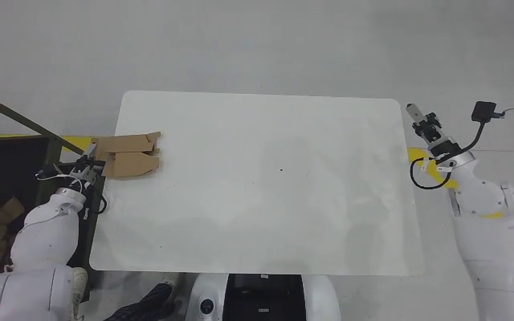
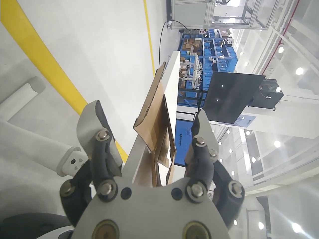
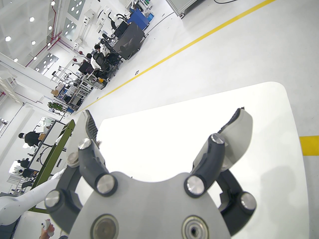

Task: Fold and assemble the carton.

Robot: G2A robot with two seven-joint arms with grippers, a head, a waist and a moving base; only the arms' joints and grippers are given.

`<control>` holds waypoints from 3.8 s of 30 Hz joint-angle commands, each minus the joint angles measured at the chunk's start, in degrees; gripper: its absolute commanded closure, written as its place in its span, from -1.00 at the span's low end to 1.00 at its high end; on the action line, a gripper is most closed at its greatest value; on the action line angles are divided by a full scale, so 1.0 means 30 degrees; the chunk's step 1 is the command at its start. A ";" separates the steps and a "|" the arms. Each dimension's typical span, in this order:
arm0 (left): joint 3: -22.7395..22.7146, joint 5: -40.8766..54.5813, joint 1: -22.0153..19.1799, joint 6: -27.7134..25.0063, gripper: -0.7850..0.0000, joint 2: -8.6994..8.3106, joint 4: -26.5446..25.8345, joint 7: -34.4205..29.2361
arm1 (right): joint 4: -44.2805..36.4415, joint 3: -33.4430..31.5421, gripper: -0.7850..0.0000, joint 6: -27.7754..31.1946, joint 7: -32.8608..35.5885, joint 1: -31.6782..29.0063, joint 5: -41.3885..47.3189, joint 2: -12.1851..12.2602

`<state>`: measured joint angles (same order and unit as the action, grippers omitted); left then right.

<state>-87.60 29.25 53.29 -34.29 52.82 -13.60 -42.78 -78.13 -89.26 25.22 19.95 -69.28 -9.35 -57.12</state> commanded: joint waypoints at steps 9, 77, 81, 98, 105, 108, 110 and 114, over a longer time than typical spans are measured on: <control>-0.0248 0.0392 -0.0337 0.0297 0.62 0.0096 0.0040 -0.0588 | 0.0000 0.0000 -1.00 0.0000 0.0000 0.0000 0.0000 0.0000; 0.4915 0.2021 0.2302 0.6435 1.00 0.2141 -1.7929 -0.3603 | 0.0000 0.0000 -1.00 0.0000 0.0000 0.0000 0.0000 0.0000; 0.4915 0.2021 0.2302 0.6435 1.00 0.2141 -1.7929 -0.3603 | 0.0000 0.0000 -1.00 0.0000 0.0000 0.0000 0.0000 0.0000; 0.4915 0.2021 0.2302 0.6435 1.00 0.2141 -1.7929 -0.3603 | 0.0000 0.0000 -1.00 0.0000 0.0000 0.0000 0.0000 0.0000; 0.4915 0.2021 0.2302 0.6435 1.00 0.2141 -1.7929 -0.3603 | 0.0000 0.0000 -1.00 0.0000 0.0000 0.0000 0.0000 0.0000; 0.4915 0.2021 0.2302 0.6435 1.00 0.2141 -1.7929 -0.3603 | 0.0000 0.0000 -1.00 0.0000 0.0000 0.0000 0.0000 0.0000; 0.4915 0.2021 0.2302 0.6435 1.00 0.2141 -1.7929 -0.3603 | 0.0000 0.0000 -1.00 0.0000 0.0000 0.0000 0.0000 0.0000; 0.4915 0.2021 0.2302 0.6435 1.00 0.2141 -1.7929 -0.3603 | 0.0000 0.0000 -1.00 0.0000 0.0000 0.0000 0.0000 0.0000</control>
<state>-72.86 35.32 60.20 -14.98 59.24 -67.39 -53.58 -78.13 -89.26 25.22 19.95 -69.28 -9.35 -57.12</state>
